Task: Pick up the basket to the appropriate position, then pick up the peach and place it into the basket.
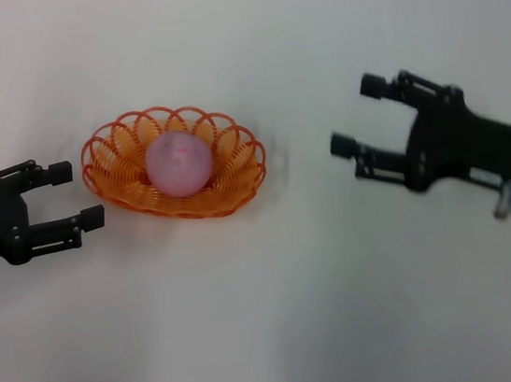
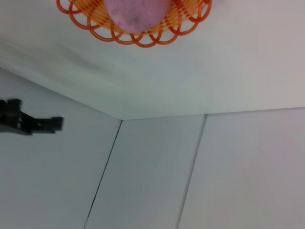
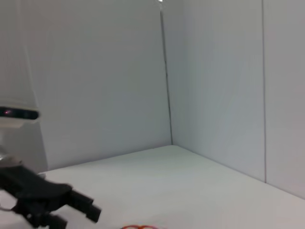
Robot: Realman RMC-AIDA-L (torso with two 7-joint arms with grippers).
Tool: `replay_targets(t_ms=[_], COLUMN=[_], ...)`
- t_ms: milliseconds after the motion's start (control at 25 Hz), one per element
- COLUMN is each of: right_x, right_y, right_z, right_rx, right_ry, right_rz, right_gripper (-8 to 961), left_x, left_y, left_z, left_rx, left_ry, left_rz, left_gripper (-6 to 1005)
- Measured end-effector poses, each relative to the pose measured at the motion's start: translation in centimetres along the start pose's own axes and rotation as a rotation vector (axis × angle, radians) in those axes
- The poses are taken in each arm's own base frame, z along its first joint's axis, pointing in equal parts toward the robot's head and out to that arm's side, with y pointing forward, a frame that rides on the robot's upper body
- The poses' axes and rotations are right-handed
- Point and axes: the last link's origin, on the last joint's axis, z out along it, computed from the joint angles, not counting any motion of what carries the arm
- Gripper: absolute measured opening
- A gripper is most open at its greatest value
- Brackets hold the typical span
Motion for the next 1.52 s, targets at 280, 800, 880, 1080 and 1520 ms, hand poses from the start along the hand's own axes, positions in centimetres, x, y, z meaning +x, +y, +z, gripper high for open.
replay_targets(t_ms=[280,800,880,1080,1520], right_x=[3.3,7.0,7.3,7.9,7.7], right_y=[2.5,4.1,4.2,4.1,3.8], right_z=[-2.0,-4.1,-4.1,-4.0,-3.8], right_rx=[-0.001,0.024,0.025,0.045,0.056], right_ry=[-0.015,0.11,0.12,0.14,0.128], right_rz=[-0.062,-0.012,-0.005,0.013,0.001], right_gripper=[869,868,868,867,866], left_x=[-0.1,-0.4,-0.4,-0.5,-0.9], left_y=[0.0,-0.1,-0.1,-0.1,0.2], left_z=[0.0,0.0,-0.1,0.0,0.0], left_rx=[0.001,0.013,0.015,0.014,0.002], left_ry=[-0.003,-0.019,-0.019,-0.018,-0.039], left_rz=[-0.002,0.0,-0.001,-0.005,-0.008], left_gripper=[827,826,826,827,827])
